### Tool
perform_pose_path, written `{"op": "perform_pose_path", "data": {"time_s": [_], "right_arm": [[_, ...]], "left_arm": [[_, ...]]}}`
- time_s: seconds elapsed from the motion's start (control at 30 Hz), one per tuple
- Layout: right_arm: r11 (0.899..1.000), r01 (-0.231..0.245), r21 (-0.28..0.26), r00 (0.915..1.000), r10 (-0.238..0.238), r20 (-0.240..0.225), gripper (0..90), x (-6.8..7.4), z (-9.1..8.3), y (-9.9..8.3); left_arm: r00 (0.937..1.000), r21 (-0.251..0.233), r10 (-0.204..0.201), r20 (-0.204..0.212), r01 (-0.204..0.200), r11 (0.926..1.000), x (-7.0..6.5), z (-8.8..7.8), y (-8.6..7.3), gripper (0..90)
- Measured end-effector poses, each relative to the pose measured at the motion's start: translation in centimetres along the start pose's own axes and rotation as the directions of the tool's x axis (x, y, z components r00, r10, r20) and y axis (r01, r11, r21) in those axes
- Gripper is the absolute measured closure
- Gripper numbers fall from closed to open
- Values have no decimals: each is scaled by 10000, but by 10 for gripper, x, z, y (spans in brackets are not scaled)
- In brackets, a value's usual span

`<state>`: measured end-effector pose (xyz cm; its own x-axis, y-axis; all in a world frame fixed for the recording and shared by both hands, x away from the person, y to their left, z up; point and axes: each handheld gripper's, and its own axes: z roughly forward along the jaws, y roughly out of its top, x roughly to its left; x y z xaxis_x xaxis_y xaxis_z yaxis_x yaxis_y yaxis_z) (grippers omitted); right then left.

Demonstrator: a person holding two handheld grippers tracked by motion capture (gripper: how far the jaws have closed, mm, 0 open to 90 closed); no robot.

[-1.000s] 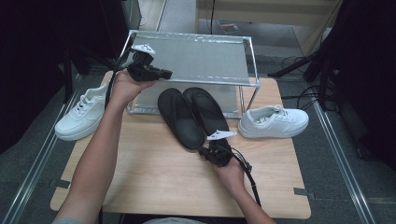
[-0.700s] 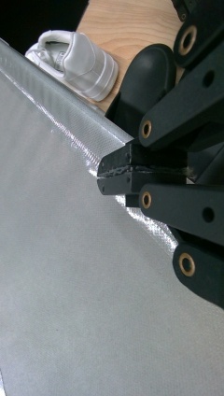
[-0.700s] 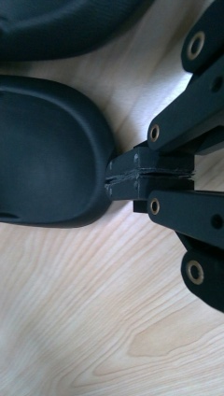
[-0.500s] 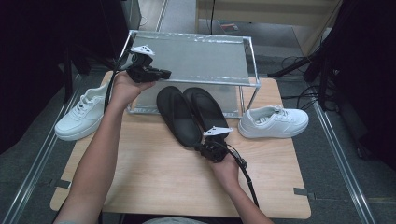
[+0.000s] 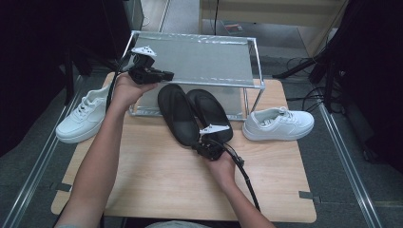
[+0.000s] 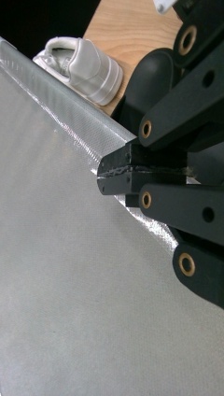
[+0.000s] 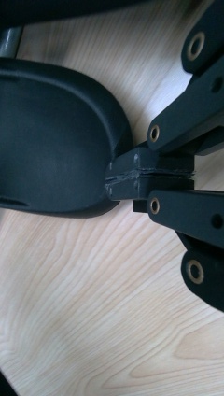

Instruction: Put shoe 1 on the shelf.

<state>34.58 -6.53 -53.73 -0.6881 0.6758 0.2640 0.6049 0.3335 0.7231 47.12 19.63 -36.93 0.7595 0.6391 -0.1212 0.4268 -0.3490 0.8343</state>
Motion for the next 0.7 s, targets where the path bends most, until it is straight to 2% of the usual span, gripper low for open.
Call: {"op": "perform_pose_path", "data": {"time_s": [0.37,0.7], "right_arm": [[9997,-141,-173,9996,137,-244,900,6,19,17],[9994,27,-333,9995,-38,-319,900,15,34,32]], "left_arm": [[9998,-49,56,-164,-57,10000,-2,0,0,900],[9996,-22,111,-273,-112,9999,-3,1,0,900]]}}
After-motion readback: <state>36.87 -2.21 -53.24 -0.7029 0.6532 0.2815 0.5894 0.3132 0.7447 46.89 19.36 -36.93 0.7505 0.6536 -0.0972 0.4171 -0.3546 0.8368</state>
